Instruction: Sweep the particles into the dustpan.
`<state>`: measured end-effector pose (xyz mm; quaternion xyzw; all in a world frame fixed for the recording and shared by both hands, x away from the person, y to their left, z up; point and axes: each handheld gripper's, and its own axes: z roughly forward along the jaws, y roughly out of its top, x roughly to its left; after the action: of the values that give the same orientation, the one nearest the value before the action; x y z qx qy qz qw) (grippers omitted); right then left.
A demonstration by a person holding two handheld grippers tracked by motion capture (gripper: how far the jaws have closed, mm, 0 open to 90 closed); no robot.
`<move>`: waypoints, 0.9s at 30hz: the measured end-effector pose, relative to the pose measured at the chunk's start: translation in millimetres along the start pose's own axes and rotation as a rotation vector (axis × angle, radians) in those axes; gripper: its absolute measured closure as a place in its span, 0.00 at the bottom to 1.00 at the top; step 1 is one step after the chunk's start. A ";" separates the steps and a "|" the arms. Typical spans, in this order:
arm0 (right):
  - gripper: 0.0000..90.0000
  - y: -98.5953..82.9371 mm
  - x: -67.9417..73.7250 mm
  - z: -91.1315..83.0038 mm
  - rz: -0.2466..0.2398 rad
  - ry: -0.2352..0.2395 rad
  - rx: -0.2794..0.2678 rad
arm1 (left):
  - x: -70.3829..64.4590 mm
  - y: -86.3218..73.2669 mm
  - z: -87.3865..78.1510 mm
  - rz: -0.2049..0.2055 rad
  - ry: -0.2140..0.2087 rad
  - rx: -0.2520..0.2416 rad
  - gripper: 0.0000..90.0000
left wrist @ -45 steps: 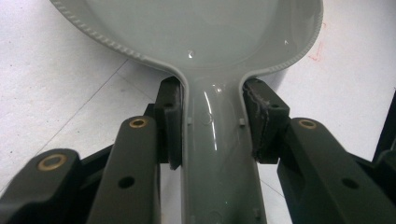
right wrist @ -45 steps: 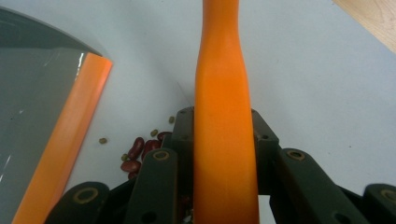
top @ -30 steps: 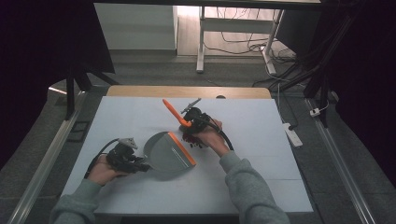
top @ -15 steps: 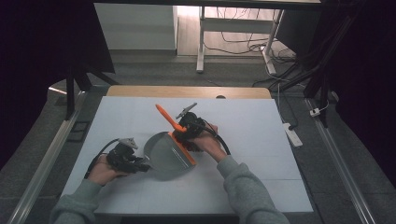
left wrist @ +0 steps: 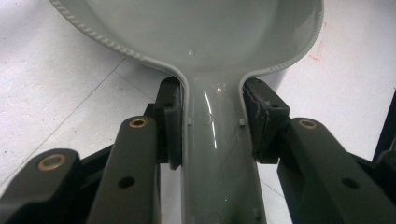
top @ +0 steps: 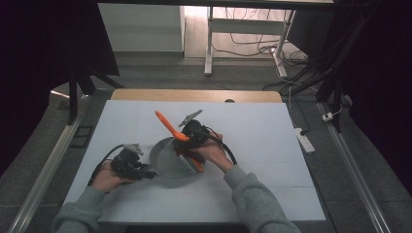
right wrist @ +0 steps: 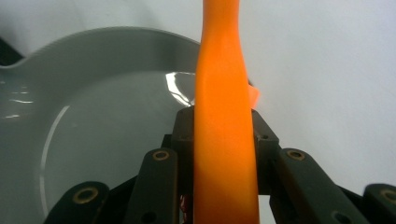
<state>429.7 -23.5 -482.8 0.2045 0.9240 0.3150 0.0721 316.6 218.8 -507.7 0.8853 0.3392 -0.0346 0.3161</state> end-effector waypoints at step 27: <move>0.78 -25.4 -50.4 -13.4 0.190 -0.165 -0.023 | 0.3 -1.2 1.1 -0.004 -0.005 0.008 0.68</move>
<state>463.4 -70.5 -487.5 0.3157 0.8877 0.3131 0.1198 316.2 219.0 -509.3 0.8858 0.3401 -0.0391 0.3134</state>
